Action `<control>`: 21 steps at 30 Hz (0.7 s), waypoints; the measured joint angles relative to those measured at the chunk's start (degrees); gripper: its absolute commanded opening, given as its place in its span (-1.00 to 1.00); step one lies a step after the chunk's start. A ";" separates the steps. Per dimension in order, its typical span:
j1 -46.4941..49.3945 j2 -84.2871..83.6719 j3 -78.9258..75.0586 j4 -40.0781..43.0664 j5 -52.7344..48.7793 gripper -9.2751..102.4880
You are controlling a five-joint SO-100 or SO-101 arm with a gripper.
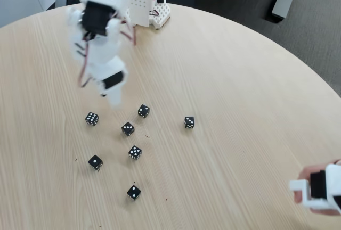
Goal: Pick up the dice with number 6
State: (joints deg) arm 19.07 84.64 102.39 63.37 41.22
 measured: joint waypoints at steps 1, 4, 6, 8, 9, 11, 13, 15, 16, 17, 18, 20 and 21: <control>0.88 -0.53 0.00 -1.05 -0.53 -0.51; 2.37 -1.67 0.00 -4.04 -3.96 -0.48; 2.29 -1.76 0.00 -6.50 -6.15 -0.47; 1.67 -1.76 0.00 -9.05 -7.73 -0.45; 1.58 -1.76 0.00 -10.55 -8.26 -0.45; 1.76 -1.76 0.00 -13.01 -9.23 -0.45; 2.02 -1.76 0.00 -15.21 -10.28 -0.45; 2.11 -1.76 0.00 -16.61 -10.72 -0.45; 2.11 -1.76 0.00 -16.88 -10.72 -0.46; 2.11 -1.76 0.00 -17.14 -10.72 -0.46; 2.02 -1.76 0.00 -17.31 -10.72 -0.46; 2.02 -1.76 0.00 -17.31 -10.72 -0.46; 2.02 -1.76 0.00 -17.31 -10.72 -0.46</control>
State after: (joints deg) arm 21.09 82.88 102.39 46.05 30.50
